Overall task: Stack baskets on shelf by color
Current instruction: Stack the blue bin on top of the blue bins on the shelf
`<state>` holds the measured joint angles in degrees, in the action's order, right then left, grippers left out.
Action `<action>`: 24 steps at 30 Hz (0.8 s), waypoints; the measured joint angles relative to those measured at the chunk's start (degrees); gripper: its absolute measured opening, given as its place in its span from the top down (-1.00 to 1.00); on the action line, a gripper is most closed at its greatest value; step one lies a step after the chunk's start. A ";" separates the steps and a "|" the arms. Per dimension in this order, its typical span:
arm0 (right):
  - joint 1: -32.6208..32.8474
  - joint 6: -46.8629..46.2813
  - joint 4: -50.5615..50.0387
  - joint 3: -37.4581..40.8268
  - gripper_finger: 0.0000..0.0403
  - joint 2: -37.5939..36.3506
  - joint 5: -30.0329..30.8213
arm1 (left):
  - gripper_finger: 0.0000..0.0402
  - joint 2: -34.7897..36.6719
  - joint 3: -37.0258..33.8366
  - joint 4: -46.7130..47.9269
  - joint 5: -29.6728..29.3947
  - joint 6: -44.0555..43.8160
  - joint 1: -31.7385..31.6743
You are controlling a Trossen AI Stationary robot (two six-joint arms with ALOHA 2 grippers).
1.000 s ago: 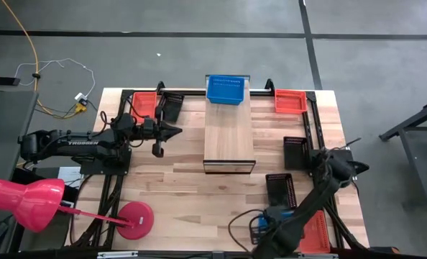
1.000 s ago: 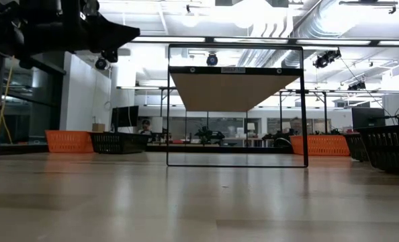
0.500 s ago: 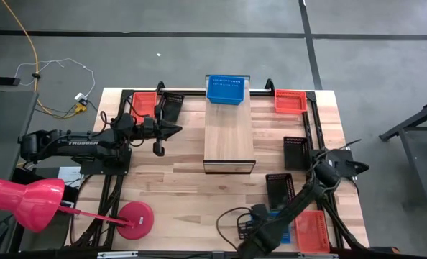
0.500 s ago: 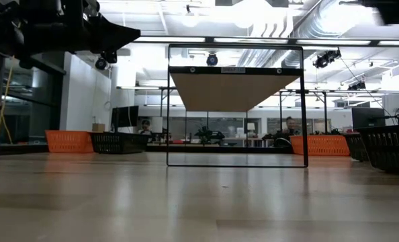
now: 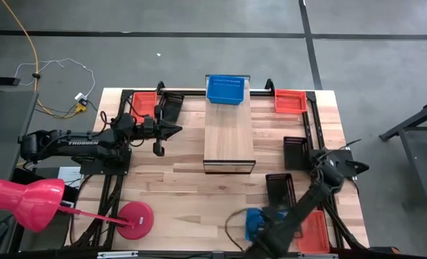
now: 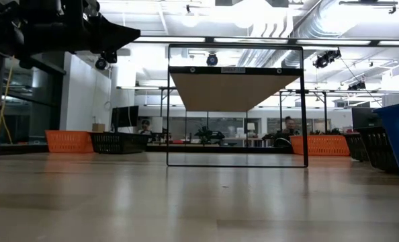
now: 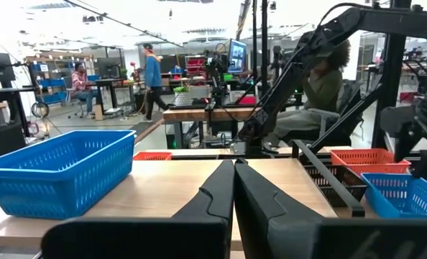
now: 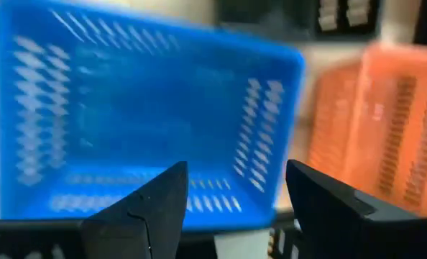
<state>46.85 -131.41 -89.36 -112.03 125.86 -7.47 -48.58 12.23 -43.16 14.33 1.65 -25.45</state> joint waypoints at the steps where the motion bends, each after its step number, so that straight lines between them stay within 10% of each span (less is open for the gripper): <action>1: 0.68 -0.71 0.27 0.31 -0.11 0.00 -1.54 | 1.00 0.00 0.00 0.00 0.00 0.00 0.00; 16: 0.51 -1.20 3.12 10.26 -0.10 0.15 -2.91 | 1.00 0.00 0.00 -0.17 0.02 0.00 0.00; 24: 0.51 -1.51 6.17 13.97 0.24 0.15 -3.16 | 1.00 0.00 0.00 -0.17 0.02 0.00 0.00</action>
<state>47.35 -132.92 -83.19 -98.06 126.02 -10.63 -48.58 12.23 -43.33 14.35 1.65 -25.45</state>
